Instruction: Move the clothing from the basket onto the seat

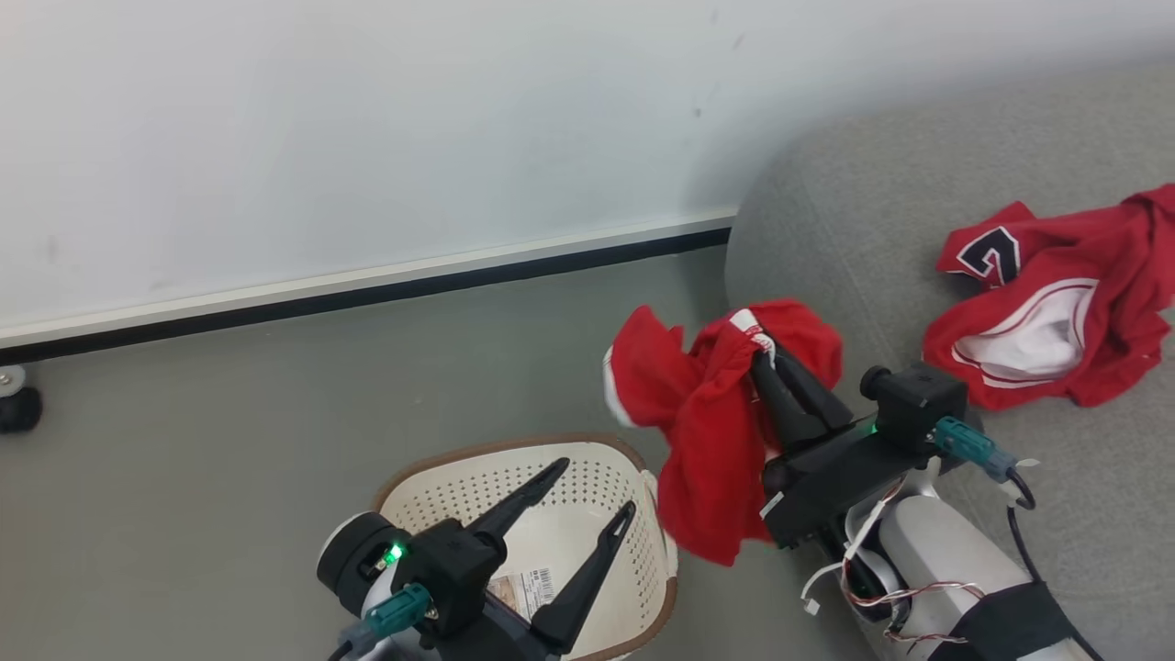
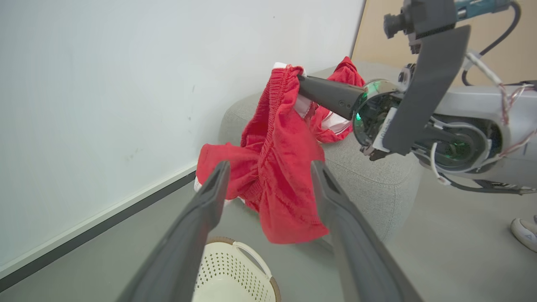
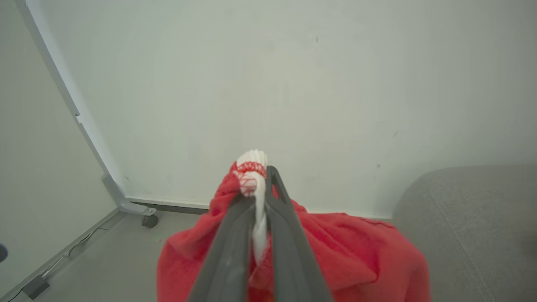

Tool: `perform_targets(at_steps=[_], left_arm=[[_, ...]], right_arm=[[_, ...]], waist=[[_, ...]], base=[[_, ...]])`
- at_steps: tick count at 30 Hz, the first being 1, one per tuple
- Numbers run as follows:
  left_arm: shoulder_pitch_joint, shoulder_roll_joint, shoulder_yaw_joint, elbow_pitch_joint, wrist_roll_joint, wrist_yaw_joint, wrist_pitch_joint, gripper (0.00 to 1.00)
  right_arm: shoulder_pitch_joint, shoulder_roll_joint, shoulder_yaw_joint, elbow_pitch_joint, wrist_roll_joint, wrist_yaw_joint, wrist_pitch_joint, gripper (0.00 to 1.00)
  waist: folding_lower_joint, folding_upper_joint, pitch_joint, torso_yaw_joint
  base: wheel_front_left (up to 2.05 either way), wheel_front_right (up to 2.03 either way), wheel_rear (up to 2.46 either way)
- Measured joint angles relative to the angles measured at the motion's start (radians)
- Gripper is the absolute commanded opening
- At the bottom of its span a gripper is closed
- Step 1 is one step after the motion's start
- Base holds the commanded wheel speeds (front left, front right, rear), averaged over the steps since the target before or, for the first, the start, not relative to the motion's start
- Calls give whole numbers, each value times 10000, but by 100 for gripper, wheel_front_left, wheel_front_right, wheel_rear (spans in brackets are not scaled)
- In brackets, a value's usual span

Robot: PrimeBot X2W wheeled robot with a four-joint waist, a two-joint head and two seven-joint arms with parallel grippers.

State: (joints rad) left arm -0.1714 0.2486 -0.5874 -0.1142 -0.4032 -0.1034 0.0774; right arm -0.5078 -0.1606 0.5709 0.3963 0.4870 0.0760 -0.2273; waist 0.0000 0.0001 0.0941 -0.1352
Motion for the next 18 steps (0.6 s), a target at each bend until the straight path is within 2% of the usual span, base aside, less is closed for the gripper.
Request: perform_targets(at_steps=[8,18], left_arm=[[176,-6,259,-213,40,430,0,100],[152,81,297,-556,278,510,94,100]], right_arm=[[2,-253,-368,-102,42,-244,-38,0],[-79,-560,-809,-431,40,-477,-119,0]], waist=[[0,0,159,-675],[0,0,537,-1627]], base=[[0,0,0],[0,0,0]])
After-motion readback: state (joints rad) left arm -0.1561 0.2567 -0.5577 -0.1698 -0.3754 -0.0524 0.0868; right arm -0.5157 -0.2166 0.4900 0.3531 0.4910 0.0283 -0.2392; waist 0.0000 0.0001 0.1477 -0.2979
